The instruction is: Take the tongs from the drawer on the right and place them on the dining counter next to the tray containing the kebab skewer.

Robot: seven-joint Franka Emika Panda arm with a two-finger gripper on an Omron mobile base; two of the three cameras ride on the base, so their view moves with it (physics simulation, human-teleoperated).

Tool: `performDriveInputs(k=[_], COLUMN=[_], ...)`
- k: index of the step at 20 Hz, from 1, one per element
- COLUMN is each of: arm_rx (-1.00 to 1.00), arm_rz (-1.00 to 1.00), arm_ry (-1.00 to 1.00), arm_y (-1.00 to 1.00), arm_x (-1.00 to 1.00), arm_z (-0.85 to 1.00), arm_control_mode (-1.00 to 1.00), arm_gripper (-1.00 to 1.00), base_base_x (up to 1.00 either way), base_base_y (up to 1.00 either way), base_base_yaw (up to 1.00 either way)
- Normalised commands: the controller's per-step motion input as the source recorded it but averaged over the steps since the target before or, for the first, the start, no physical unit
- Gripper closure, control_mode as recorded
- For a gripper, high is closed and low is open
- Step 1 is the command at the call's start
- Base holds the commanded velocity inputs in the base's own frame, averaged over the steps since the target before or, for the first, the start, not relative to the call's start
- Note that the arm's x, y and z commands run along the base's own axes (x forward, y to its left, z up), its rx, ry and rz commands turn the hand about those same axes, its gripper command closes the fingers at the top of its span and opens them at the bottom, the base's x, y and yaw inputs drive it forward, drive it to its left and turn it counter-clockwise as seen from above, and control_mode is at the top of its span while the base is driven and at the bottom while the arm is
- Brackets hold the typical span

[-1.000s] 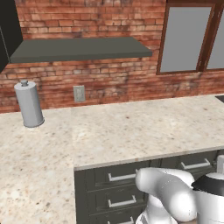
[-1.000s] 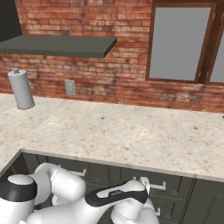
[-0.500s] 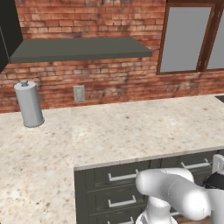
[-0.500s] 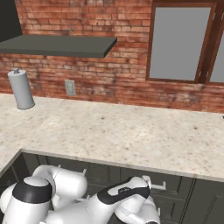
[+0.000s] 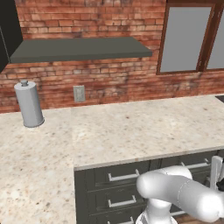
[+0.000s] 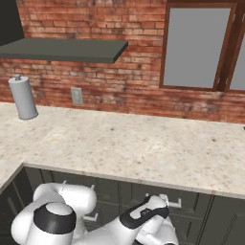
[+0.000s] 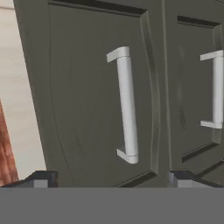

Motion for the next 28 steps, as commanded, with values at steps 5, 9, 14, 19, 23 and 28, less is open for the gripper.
performDriveInputs(k=[5, 9, 14, 19, 23, 28], arm_rx=[0.00, 0.00, 0.00, 0.01, 0.05, 0.05], arm_rz=[0.00, 0.00, 0.00, 0.00, 0.00, 0.00], arm_ry=[0.00, 0.00, 0.00, 0.00, 0.00, -0.01], arm_y=[-0.16, -0.09, -0.07, -0.08, -0.04, -0.03], arm_x=[0.17, 0.22, 0.26, 0.26, 0.21, 0.19], arm_z=[-0.25, -0.29, -0.29, -0.20, -0.13, -0.07], arm_control_mode=[-1.00, -1.00, -1.00, -1.00, -1.00, -1.00], arm_gripper=[-1.00, -1.00, -1.00, -1.00, -1.00, -1.00], base_base_x=[0.00, 0.00, 0.00, 0.00, 0.00, 0.00], base_base_y=[0.00, 0.00, 0.00, 0.00, 0.00, 0.00], base_base_yaw=[0.00, 0.00, 0.00, 0.00, 0.00, 0.00])
